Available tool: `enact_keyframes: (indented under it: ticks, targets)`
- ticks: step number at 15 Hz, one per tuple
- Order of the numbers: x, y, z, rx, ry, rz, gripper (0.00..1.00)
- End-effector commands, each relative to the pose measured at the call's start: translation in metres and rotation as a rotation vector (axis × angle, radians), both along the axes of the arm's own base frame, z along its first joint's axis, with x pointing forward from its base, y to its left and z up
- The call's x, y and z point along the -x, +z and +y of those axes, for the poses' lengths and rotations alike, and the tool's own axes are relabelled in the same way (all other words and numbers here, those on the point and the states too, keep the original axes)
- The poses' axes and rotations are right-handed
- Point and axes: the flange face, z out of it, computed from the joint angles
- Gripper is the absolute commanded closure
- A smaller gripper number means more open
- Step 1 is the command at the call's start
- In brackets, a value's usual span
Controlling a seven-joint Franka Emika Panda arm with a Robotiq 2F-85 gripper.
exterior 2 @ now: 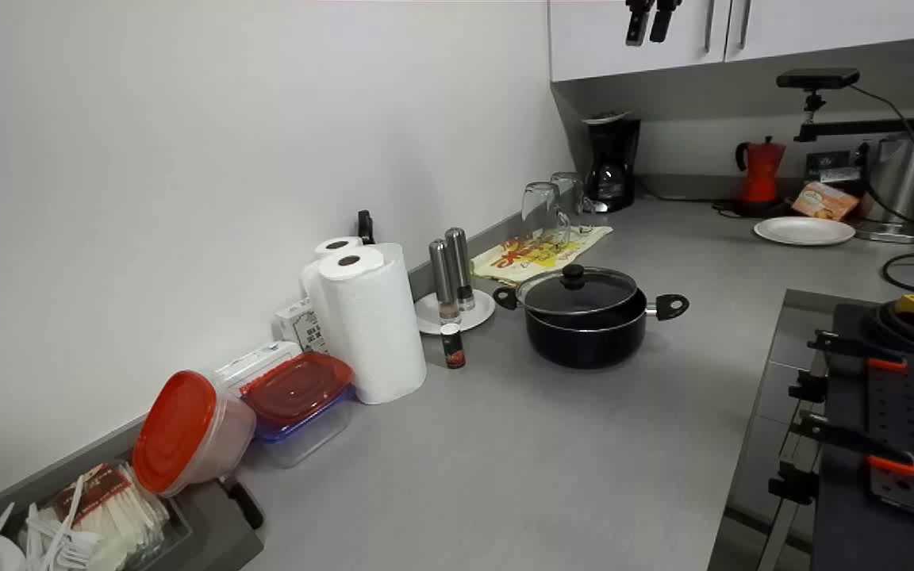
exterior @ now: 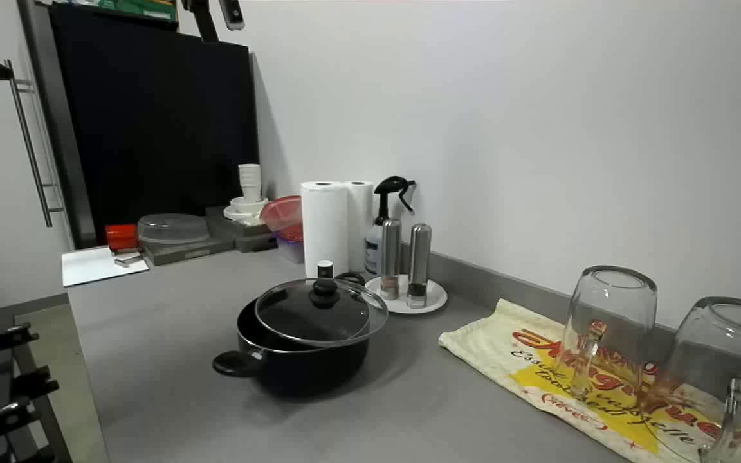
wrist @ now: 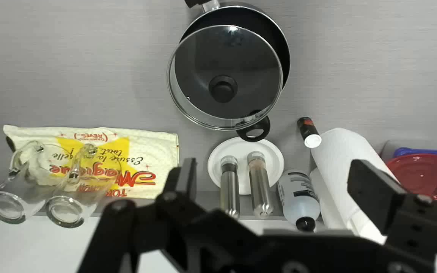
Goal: Take the lid off the pot on the table
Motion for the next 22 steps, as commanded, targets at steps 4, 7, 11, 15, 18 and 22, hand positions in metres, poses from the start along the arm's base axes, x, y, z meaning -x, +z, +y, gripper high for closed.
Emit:
enact_keyframes:
  ticks: [4, 7, 11, 15, 18, 22]
  targets:
    - [0.000, 0.001, 0.000, 0.000, 0.000, 0.001, 0.00]
    - [-0.009, 0.023, -0.003, 0.031, -0.009, -0.043, 0.00]
    - [-0.043, 0.068, -0.001, 0.046, 0.010, -0.116, 0.00]
    - [-0.104, 0.071, 0.004, 0.051, 0.030, -0.126, 0.00]
    - [-0.152, 0.015, 0.003, 0.021, 0.034, -0.029, 0.00]
    - [-0.195, -0.090, -0.003, 0.005, 0.023, 0.153, 0.00]
